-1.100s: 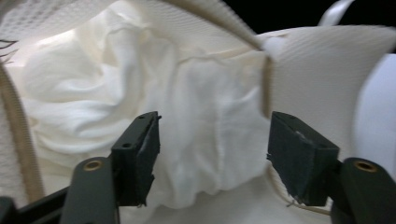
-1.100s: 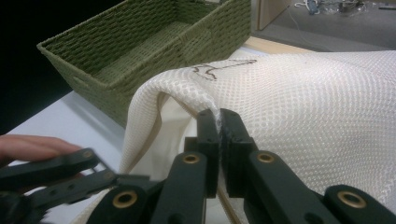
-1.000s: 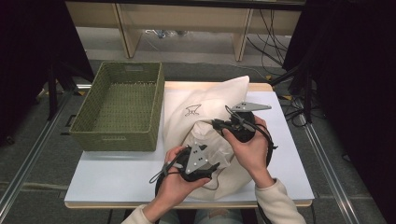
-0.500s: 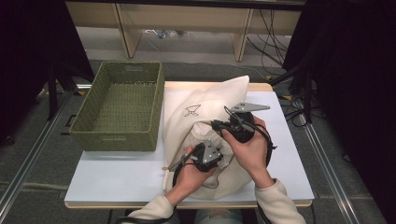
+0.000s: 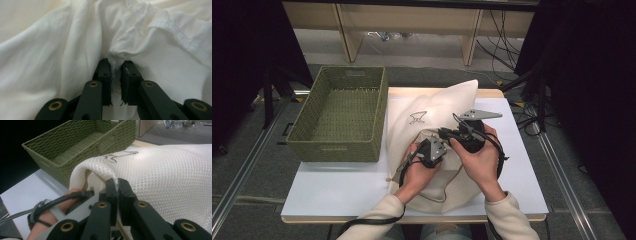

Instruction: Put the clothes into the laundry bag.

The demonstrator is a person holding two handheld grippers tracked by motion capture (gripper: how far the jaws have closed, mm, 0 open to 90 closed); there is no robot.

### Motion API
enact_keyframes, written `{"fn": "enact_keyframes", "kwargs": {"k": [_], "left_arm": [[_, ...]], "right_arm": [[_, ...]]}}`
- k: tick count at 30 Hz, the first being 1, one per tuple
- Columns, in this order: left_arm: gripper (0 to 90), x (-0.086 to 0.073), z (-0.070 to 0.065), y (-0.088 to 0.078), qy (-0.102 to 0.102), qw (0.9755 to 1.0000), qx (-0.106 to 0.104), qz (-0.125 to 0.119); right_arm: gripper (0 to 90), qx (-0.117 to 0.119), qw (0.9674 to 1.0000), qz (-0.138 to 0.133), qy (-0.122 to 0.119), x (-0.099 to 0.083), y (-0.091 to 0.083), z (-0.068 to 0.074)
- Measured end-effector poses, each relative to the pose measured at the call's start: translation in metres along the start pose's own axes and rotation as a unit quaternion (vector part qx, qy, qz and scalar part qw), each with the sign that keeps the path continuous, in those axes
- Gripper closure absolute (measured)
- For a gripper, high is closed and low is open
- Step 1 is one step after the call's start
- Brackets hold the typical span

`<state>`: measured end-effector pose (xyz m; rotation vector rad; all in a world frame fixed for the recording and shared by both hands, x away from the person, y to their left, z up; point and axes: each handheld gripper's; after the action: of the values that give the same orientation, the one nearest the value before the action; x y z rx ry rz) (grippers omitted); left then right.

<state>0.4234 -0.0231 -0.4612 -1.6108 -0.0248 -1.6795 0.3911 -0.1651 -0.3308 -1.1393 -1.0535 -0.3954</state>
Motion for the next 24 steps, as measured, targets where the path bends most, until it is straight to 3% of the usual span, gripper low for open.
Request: {"fn": "enact_keyframes", "kwargs": {"k": [4, 5, 8, 9, 10, 14, 16, 18, 20, 24], "left_arm": [[74.6, 0.000, -0.006, -0.001, 0.005, 1.0000, -0.006, -0.001], [73.2, -0.002, -0.013, -0.001, -0.029, 0.9993, -0.021, -0.008], [66.6, -0.004, -0.019, -0.008, -0.026, 0.9989, -0.038, -0.012], [64.7, -0.004, -0.020, -0.011, -0.016, 0.9981, -0.057, -0.013], [62.2, -0.005, -0.022, -0.015, -0.028, 0.9972, -0.065, -0.025], [55.6, -0.006, -0.026, -0.033, -0.032, 0.9960, -0.078, -0.031], [55.0, -0.006, -0.029, -0.047, -0.033, 0.9950, -0.086, -0.038], [54.8, -0.006, -0.030, -0.054, -0.031, 0.9948, -0.087, -0.043], [55.4, -0.005, -0.029, -0.077, -0.038, 0.9927, -0.093, -0.067], [58.1, -0.003, -0.024, -0.108, -0.039, 0.9920, -0.067, -0.100]], "right_arm": [[88.0, -0.002, 1.0000, -0.006, -0.005, 0.000, 0.000, -0.004], [88.0, -0.007, 1.0000, -0.001, -0.003, 0.000, 0.000, -0.005], [87.9, -0.004, 1.0000, 0.000, 0.004, 0.000, 0.000, -0.006], [87.9, -0.004, 1.0000, -0.002, -0.002, 0.000, 0.000, -0.007], [87.8, -0.009, 0.9999, -0.002, -0.005, 0.000, 0.000, -0.007], [87.7, -0.008, 0.9999, 0.002, 0.006, 0.000, 0.000, -0.005], [87.7, -0.009, 1.0000, 0.003, -0.001, 0.000, 0.000, -0.006], [87.6, -0.010, 0.9999, 0.004, -0.003, 0.000, 0.000, -0.007], [87.6, -0.007, 1.0000, -0.001, -0.005, -0.001, 0.001, -0.007], [87.6, -0.010, 0.9999, 0.008, 0.006, -0.001, -0.001, -0.006]]}}
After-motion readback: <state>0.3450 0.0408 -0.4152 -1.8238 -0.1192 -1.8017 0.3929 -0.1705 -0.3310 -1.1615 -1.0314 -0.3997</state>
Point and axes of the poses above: each handheld gripper's, and its own axes: y roughly forward along the jaws, x roughly out of its top, z roughly to its left, and after that the axes turned 14 degrees about -x, right-handed
